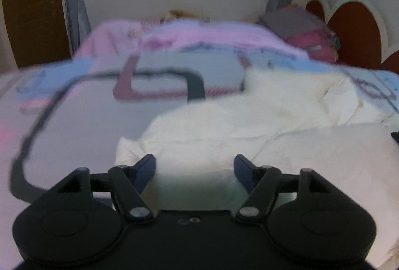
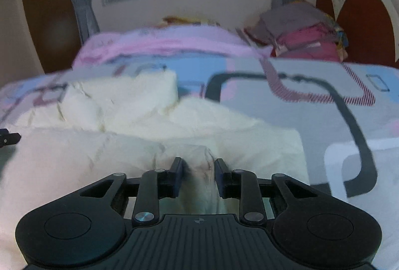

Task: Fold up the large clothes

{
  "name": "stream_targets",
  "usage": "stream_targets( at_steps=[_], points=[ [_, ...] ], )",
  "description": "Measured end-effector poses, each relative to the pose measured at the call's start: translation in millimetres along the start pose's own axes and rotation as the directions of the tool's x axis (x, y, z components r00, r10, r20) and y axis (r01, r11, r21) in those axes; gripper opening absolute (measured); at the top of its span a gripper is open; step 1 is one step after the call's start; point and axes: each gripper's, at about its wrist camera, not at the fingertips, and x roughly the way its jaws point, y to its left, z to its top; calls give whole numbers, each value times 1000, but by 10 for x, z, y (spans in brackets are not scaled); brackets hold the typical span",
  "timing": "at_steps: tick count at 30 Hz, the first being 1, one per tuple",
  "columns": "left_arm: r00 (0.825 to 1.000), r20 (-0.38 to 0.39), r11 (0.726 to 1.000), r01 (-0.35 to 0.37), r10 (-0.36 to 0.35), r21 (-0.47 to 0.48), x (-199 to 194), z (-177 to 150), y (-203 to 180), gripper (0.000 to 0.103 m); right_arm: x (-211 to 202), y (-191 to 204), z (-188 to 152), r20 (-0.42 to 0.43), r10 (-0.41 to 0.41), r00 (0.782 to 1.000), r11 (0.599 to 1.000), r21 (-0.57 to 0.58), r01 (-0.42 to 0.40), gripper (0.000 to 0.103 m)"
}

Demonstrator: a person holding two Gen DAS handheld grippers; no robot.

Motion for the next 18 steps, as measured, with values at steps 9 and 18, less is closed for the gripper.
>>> stream_targets(
  at_steps=[9, 18],
  points=[
    [995, 60, 994, -82, 78, 72, -476, -191, -46, 92, -457, -47, -145, 60, -55, 997, 998, -3, 55, 75],
    [992, 94, 988, -93, 82, 125, -1225, -758, -307, 93, -1424, -151, -816, 62, -68, 996, 996, 63, 64, 75]
  ],
)
